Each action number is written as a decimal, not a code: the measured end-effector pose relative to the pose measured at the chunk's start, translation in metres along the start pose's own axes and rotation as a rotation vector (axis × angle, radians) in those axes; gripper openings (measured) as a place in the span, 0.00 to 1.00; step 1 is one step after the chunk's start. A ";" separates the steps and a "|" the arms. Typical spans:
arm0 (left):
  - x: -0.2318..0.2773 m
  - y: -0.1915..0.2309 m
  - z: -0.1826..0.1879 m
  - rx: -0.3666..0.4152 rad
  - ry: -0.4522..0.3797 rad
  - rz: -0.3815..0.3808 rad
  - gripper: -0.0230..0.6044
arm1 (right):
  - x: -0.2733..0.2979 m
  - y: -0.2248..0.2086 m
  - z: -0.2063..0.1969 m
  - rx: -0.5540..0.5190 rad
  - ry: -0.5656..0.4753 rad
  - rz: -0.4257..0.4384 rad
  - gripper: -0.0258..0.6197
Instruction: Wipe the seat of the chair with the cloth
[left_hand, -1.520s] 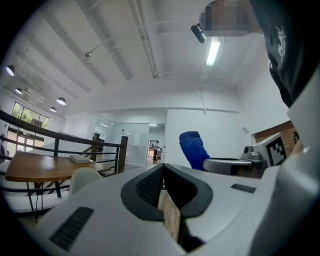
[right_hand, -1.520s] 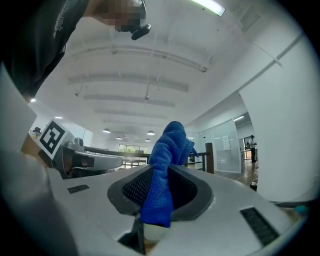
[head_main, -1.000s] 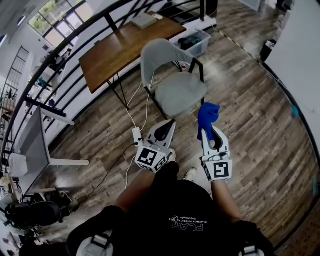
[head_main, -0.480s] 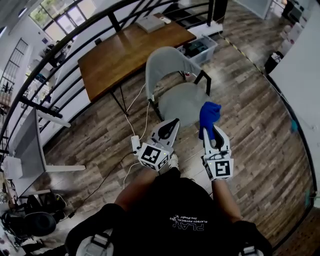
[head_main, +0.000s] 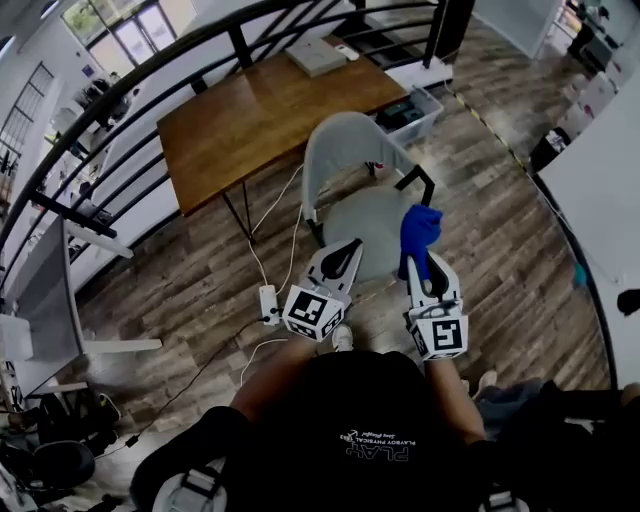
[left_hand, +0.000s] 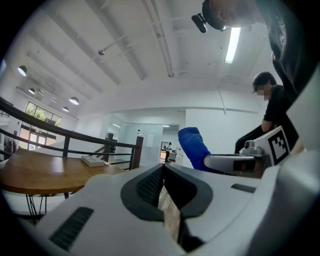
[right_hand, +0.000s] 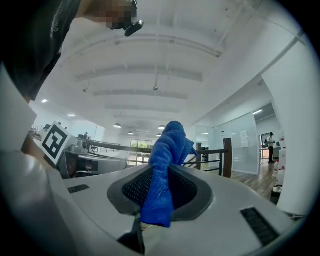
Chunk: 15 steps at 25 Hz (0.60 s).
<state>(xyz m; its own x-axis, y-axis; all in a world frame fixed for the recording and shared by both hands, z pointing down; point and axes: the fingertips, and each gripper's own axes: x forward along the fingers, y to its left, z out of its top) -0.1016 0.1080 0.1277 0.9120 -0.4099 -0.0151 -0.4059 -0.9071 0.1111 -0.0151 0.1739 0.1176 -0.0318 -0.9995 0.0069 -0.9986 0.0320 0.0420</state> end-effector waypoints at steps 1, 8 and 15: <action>0.001 0.006 0.001 -0.003 -0.003 0.007 0.05 | 0.006 0.000 0.001 -0.003 0.010 0.001 0.18; 0.007 0.035 0.001 -0.018 -0.005 0.035 0.05 | 0.035 0.004 -0.001 0.014 -0.009 0.054 0.18; 0.026 0.057 -0.006 -0.008 0.023 0.075 0.05 | 0.070 -0.008 -0.016 0.046 0.004 0.117 0.18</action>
<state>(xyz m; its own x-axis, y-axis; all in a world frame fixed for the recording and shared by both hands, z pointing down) -0.1003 0.0462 0.1392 0.8800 -0.4746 0.0168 -0.4731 -0.8729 0.1192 -0.0085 0.1035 0.1339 -0.1484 -0.9888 0.0128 -0.9889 0.1483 -0.0051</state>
